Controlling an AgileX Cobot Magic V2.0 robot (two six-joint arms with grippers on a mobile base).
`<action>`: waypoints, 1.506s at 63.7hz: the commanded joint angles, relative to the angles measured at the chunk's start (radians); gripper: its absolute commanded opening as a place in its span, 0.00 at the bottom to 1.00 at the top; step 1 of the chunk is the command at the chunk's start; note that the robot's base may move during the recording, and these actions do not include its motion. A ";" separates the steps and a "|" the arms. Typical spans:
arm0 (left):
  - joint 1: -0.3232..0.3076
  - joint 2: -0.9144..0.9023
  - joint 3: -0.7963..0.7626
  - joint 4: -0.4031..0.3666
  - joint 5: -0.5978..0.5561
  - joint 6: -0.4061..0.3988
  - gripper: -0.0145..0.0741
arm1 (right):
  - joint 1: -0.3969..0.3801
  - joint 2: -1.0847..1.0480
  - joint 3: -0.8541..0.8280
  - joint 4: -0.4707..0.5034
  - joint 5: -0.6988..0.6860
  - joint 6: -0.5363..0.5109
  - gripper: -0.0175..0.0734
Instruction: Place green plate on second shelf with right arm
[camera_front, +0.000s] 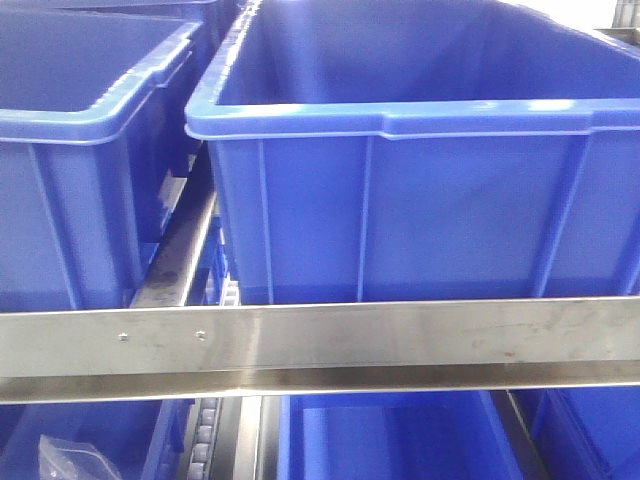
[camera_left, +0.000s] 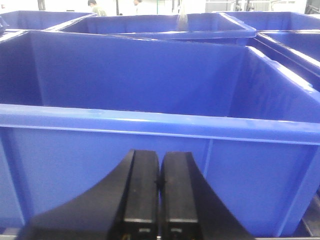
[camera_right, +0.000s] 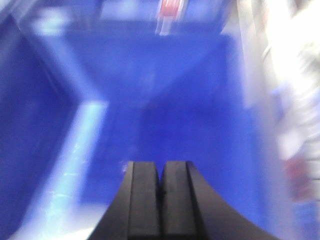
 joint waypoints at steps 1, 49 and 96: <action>-0.002 -0.017 0.040 -0.003 -0.088 -0.002 0.31 | -0.006 -0.156 0.047 -0.031 -0.046 0.003 0.24; -0.002 -0.017 0.040 -0.003 -0.088 -0.002 0.31 | -0.012 -0.950 0.514 -0.150 0.016 0.006 0.24; -0.002 -0.017 0.040 -0.003 -0.088 -0.002 0.31 | -0.147 -1.396 1.277 0.195 -0.352 -0.244 0.24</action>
